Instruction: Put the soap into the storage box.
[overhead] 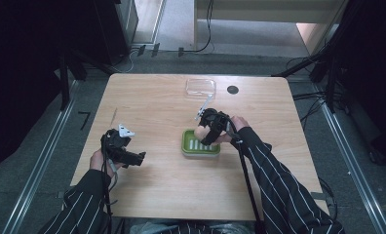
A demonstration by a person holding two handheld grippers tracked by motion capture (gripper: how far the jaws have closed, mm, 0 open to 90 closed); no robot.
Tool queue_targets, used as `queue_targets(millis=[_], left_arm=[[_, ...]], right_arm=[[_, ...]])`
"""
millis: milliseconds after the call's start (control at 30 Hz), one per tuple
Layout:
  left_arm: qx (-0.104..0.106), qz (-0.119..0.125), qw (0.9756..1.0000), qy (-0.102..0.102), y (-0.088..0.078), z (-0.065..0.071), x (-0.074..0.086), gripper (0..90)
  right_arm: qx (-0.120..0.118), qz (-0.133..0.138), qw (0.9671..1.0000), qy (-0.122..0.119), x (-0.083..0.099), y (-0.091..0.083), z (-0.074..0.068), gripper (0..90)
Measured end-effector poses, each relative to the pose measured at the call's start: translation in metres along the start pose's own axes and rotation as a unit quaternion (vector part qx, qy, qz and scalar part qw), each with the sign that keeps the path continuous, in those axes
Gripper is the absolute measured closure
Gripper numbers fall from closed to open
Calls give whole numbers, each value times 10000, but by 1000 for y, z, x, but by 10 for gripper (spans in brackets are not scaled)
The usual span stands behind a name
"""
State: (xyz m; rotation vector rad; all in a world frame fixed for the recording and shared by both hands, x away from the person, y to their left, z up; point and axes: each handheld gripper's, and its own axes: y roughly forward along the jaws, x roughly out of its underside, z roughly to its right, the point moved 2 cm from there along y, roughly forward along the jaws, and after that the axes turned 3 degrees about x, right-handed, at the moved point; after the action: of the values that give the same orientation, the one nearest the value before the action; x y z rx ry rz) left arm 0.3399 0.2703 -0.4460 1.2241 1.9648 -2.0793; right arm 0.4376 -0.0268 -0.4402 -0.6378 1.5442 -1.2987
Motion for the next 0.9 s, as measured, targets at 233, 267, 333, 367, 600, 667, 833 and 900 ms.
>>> queue_targets(millis=[233, 267, 333, 367, 600, 667, 833, 900], left_arm=[[-4, 4, 10000, -3, 0, 0, 0, 0], [-3, 3, 10000, -4, 0, 0, 0, 0], [-2, 5, 10000, -5, 0, 0, 0, 0], [-1, 4, 10000, -5, 0, 0, 0, 0], [-1, 2, 10000, -3, 0, 0, 0, 0], [-4, 4, 10000, -8, 0, 0, 0, 0], [-9, 10, 10000, -18, 0, 0, 0, 0], [-13, 13, 10000, -10, 0, 0, 0, 0]], right_arm=[[41, 28, 9999, -93, -1, 5, -3, 341], [9, -1, 9999, -105, -1, 7, -3, 341], [15, 2, 9999, -139, 0, 8, -3, 342], [16, -14, 9999, -172, 0, 8, -4, 341], [4, -43, 9996, -275, -1, 13, -4, 341], [0, -55, 9996, -283, -2, 14, -5, 342], [-31, -82, 9993, -356, -2, 16, -8, 341], [-13, -74, 9992, -385, -2, 17, -9, 341]])
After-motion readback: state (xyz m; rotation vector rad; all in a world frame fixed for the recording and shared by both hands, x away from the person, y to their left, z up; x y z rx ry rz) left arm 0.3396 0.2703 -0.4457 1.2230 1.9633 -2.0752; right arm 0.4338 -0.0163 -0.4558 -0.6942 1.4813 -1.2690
